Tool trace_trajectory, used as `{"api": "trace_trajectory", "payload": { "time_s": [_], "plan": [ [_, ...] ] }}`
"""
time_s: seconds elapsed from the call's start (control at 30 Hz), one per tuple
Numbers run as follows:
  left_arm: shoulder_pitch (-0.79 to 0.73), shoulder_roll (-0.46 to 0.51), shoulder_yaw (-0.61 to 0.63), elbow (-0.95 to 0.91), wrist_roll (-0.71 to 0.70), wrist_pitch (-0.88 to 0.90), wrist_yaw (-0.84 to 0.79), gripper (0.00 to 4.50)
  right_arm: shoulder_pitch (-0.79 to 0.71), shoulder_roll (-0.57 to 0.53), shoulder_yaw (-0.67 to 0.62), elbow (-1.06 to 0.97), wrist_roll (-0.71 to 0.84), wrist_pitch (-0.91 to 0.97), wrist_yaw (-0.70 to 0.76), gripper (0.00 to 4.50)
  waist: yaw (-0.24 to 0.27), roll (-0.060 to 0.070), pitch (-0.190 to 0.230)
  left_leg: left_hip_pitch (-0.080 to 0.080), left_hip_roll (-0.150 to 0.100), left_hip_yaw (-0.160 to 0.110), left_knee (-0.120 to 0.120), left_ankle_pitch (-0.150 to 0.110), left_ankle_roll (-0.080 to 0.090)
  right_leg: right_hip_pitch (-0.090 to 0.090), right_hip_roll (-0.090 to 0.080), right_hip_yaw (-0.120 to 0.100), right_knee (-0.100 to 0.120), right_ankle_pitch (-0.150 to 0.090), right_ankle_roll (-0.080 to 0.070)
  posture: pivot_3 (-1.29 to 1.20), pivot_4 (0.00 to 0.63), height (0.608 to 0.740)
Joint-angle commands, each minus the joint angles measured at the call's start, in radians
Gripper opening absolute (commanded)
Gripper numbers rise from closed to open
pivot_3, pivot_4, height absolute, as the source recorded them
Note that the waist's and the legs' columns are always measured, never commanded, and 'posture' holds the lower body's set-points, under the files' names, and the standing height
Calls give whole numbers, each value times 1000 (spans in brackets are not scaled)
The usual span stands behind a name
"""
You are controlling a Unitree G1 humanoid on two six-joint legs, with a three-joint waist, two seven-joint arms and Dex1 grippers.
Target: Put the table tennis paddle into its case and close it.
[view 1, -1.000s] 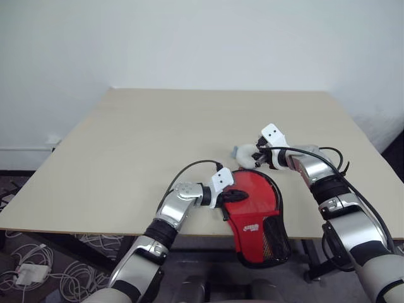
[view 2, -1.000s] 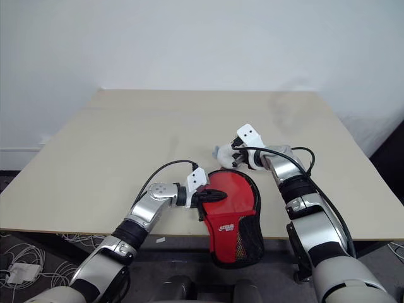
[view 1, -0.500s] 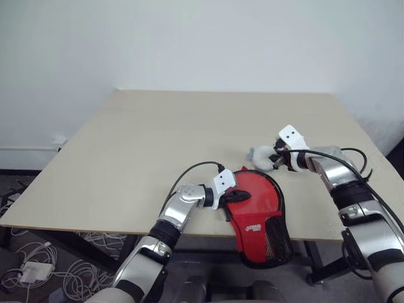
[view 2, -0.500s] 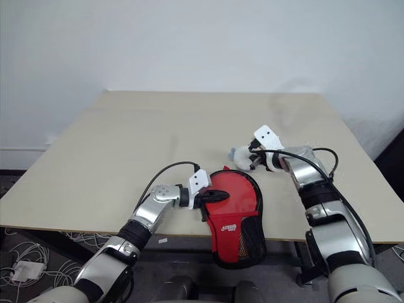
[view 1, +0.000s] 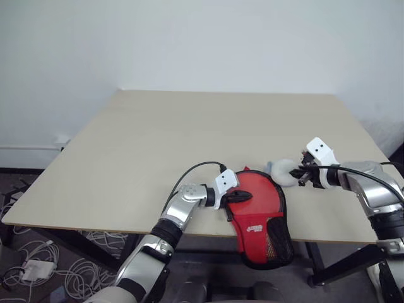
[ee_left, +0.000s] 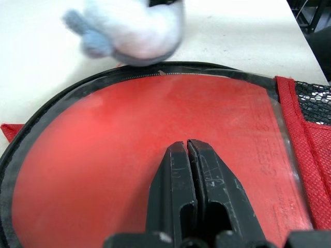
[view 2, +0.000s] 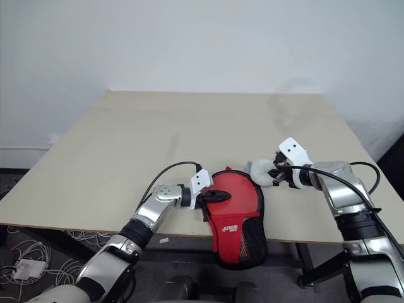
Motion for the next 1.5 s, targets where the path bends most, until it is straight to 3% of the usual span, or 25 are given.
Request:
{"api": "trace_trajectory", "payload": {
  "time_s": [0.03, 0.63, 1.0, 1.5],
  "plan": [
    [18, 4, -42, 86, 59, 27, 0, 0, 58, -75, -98, -100, 34, 44, 7, 64, 5, 0, 0, 0, 0, 0, 0, 0, 0, 0, 0, -1, 0, 0, 0, 0, 0, 734],
    [-16, -19, -44, 127, 73, 6, -26, 0, 436, -250, -278, -451, 253, 131, 126, 64, 28, -5, 1, -1, -1, 1, 1, -3, 4, 1, -8, -4, -1, -4, 5, 0, 0, 734],
    [-34, -27, -43, 156, 78, -7, -33, 0, 643, -341, -362, -531, 323, 64, 256, 64, 30, -7, 2, -1, -1, -1, 2, -6, 1, 3, -12, -7, -1, -5, 8, 0, 0, 734],
    [-50, -28, -42, 173, 77, -8, -42, 0, 947, -344, -414, -715, 344, -77, 368, 64, 38, -9, 2, -1, -1, -3, 3, -8, 2, 7, -13, -10, -3, -7, 9, 0, 0, 734]
  ]
}}
